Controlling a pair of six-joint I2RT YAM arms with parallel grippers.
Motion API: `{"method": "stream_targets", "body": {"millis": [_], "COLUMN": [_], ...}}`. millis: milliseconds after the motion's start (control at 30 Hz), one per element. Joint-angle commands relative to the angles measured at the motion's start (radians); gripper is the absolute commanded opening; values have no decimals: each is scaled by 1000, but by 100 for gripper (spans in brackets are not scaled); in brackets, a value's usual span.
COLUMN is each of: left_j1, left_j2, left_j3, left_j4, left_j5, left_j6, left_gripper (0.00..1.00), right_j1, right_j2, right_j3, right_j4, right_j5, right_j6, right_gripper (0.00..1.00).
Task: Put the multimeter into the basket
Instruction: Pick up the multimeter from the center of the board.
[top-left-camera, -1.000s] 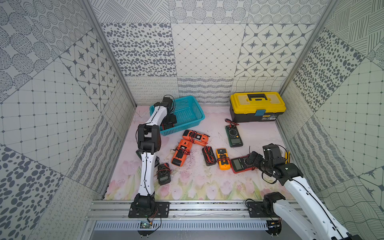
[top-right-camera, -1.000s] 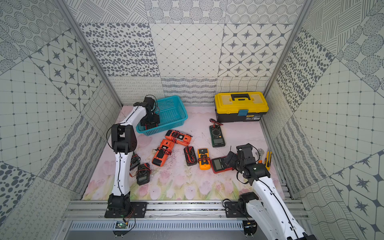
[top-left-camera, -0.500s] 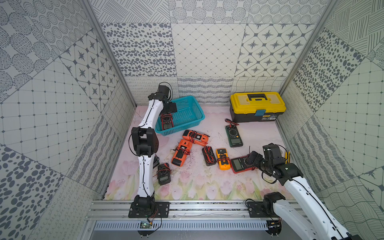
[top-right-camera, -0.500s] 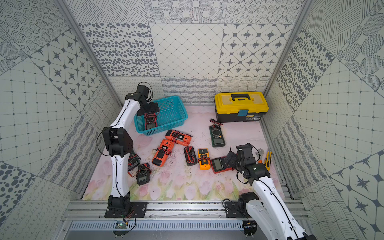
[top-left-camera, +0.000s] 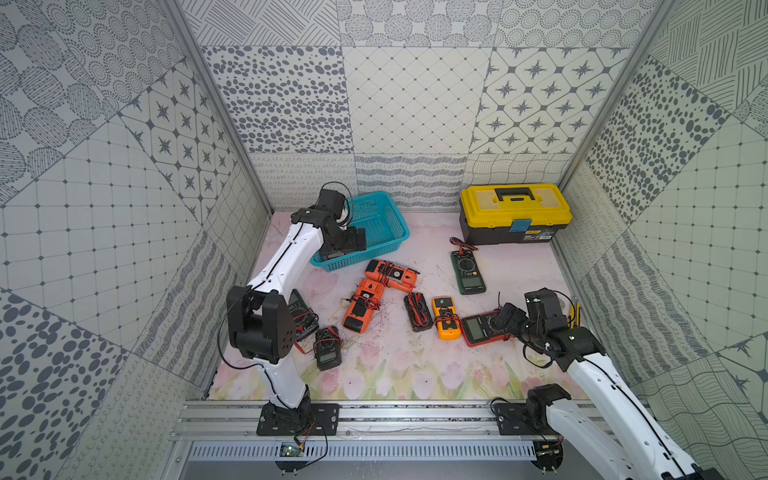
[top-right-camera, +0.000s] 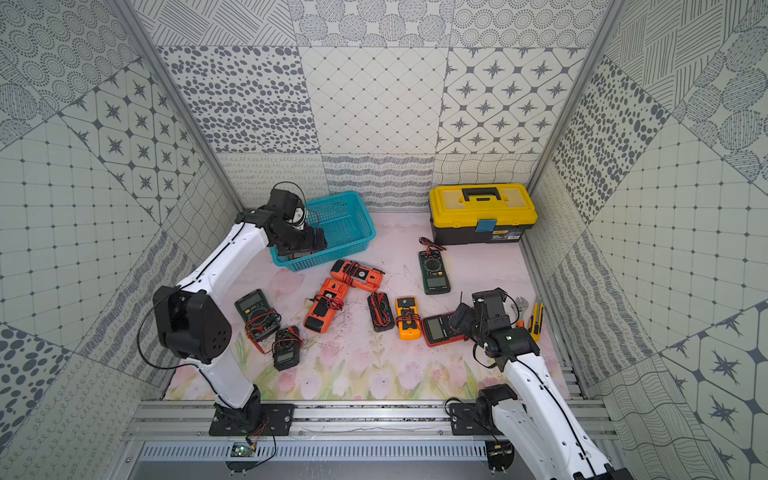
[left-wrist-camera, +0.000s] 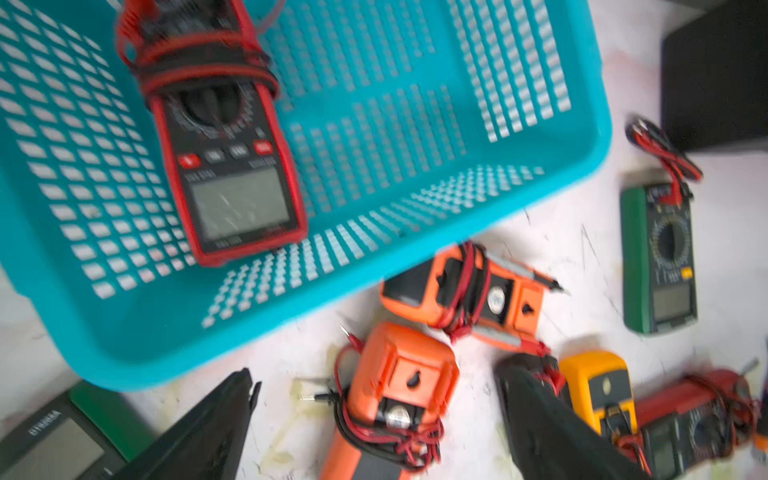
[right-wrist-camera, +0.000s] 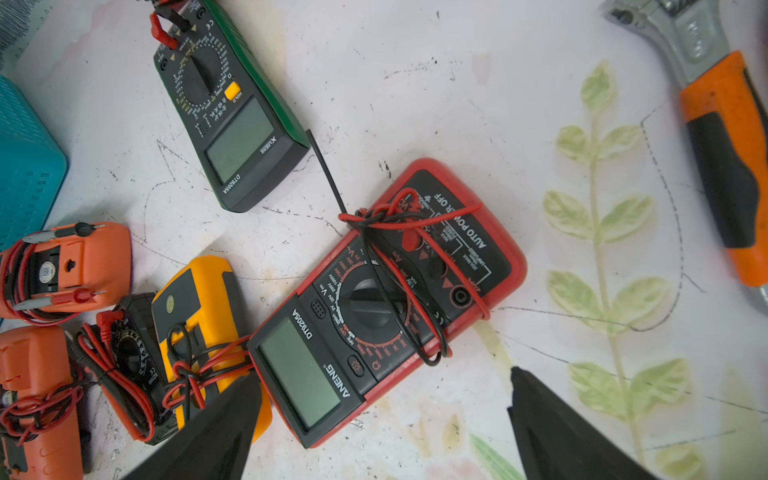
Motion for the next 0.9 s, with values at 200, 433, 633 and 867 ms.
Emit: {"method": "stream_targets", "body": {"millis": [200,433,633,867], "left_j1": [-59,-128,-186,-272], "left_j2": [-334,-312,-254,-148], "left_j3": [-575,-681,-662,-610], "left_j4": [285,290,300,272], "left_j5": [117,41,-50,-218], "left_j6": [-44,-31,11,54], "left_gripper": [99,99,99,99], "right_j1": [-4,-4,-4,-4], "right_j2": [-36,-53,-76,-92], "right_j3": [-12,-12,-25,-33], "right_j4": [38,49,60,66], "right_j5": [30,22,10,3], "right_j6": [21,27,37,43], "right_gripper": [98,98,98,98]}}
